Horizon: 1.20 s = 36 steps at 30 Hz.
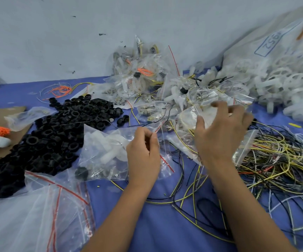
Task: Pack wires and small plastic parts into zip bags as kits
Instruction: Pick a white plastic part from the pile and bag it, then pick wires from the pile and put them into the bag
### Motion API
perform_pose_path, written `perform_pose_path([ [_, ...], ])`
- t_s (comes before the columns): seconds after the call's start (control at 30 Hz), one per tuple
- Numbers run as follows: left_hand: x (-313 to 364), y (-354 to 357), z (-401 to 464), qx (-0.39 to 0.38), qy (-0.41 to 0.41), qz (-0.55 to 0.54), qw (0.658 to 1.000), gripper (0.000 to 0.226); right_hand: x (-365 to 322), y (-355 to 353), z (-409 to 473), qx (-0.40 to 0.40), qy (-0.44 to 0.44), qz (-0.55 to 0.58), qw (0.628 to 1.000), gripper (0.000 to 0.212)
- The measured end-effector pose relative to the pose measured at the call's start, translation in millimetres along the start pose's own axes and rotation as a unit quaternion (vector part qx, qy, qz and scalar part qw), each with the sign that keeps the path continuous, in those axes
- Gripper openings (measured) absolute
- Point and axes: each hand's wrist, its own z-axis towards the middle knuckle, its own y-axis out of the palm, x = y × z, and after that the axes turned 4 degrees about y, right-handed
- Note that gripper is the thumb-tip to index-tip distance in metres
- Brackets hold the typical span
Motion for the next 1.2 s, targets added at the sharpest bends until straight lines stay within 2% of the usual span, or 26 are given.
perform_pose_path([
  [0.07, 2, 0, 0, -0.001, 0.0, 0.005, 1.0, 0.019, 8, 1, 10, -0.071, 0.059, -0.077, 0.993, 0.073],
  [0.13, 3, 0, 0, -0.003, -0.002, 0.006, 1.0, 0.019, 10, 4, 16, -0.152, 0.09, -0.115, 0.978, 0.086],
  [0.17, 3, 1, 0, -0.004, -0.003, 0.008, 1.0, 0.019, 8, 6, 19, -0.179, 0.092, -0.124, 0.972, 0.084],
  [0.23, 3, 1, 0, -0.005, -0.004, 0.011, 1.0, 0.019, 6, 11, 23, -0.207, 0.079, -0.119, 0.968, 0.066],
  [0.3, 3, 1, 1, -0.006, -0.004, 0.012, 1.0, 0.019, 5, 15, 26, -0.201, 0.06, -0.087, 0.974, 0.037],
  [0.37, 3, 1, 1, -0.007, -0.006, 0.013, 1.0, 0.019, 1, 21, 28, -0.187, 0.041, -0.044, 0.98, 0.025],
  [0.53, 4, 1, 1, -0.009, -0.006, 0.017, 1.0, 0.019, -28, 29, 33, -0.127, -0.029, 0.038, 0.991, 0.019],
  [0.7, 3, 1, 1, -0.006, -0.012, 0.014, 1.0, 0.02, -57, 33, 27, -0.101, -0.087, -0.095, 0.986, 0.023],
  [0.8, 3, 1, 2, 0.0, -0.008, 0.012, 1.0, 0.02, -77, 36, 10, -0.106, -0.158, -0.092, 0.977, 0.028],
  [0.83, 3, 1, 3, 0.004, -0.006, 0.014, 1.0, 0.019, -82, 40, 5, -0.137, -0.19, -0.088, 0.968, 0.03],
  [0.9, 3, 0, 2, 0.014, -0.002, 0.019, 1.0, 0.016, -87, 48, 1, -0.287, -0.207, -0.042, 0.934, 0.026],
  [0.97, 3, -1, 2, 0.025, -0.006, 0.02, 0.999, 0.015, -85, 53, 3, -0.452, -0.154, 0.068, 0.876, 0.025],
  [1.03, 2, -1, 2, 0.023, -0.018, 0.018, 0.999, 0.015, -79, 49, 4, -0.516, -0.123, 0.143, 0.836, 0.029],
  [1.1, 2, 0, 3, 0.018, -0.026, 0.018, 0.999, 0.016, -71, 43, 3, -0.506, -0.121, 0.19, 0.833, 0.028],
  [1.2, 3, 1, 4, 0.018, -0.021, 0.019, 0.999, 0.018, -60, 34, 1, -0.36, -0.124, 0.292, 0.877, 0.017],
])
